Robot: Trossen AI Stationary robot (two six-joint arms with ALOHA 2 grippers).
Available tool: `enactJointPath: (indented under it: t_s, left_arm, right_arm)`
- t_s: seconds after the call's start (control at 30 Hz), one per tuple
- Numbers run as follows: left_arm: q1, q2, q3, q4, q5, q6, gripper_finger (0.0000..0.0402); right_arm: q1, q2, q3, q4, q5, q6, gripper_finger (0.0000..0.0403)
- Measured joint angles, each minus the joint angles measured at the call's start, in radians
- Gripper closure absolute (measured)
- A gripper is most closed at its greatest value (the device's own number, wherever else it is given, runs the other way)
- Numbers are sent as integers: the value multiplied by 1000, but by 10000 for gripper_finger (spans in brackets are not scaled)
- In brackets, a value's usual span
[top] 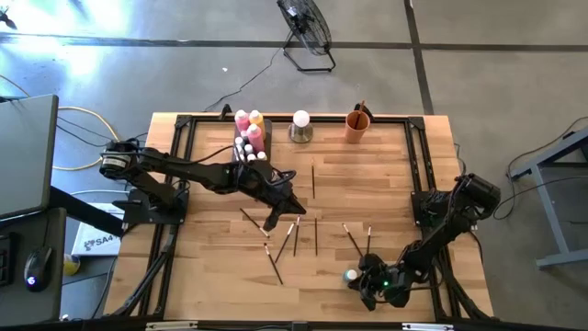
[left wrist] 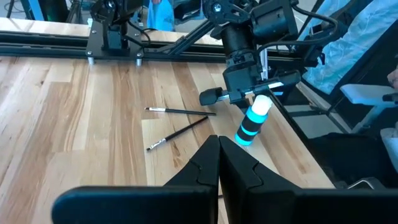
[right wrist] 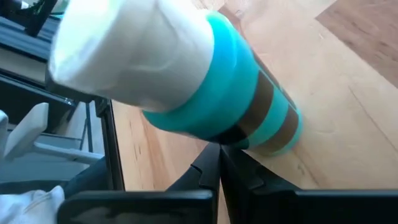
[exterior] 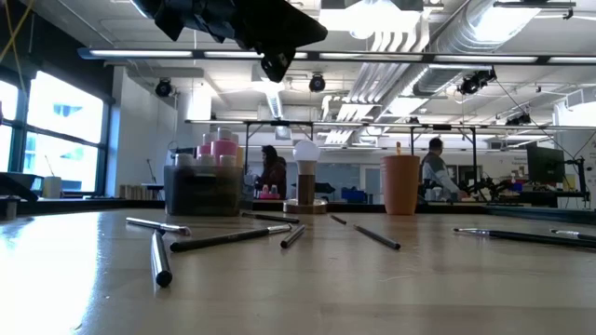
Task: Pick & Place Paint Supplies
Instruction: Put the small blue paint bottle into the gray bin
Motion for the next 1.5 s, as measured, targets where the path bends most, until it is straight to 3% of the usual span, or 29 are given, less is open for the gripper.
enactJointPath:
  t_s: [0.73,1.5]
  left_arm:
    - [0,0,0,0,1,0,401]
    - [0,0,0,-3,1,0,402]
  right_arm:
    - [-133,1,-2,-52,12,-67,401]
    - [-351,1,-14,-51,26,-285,401]
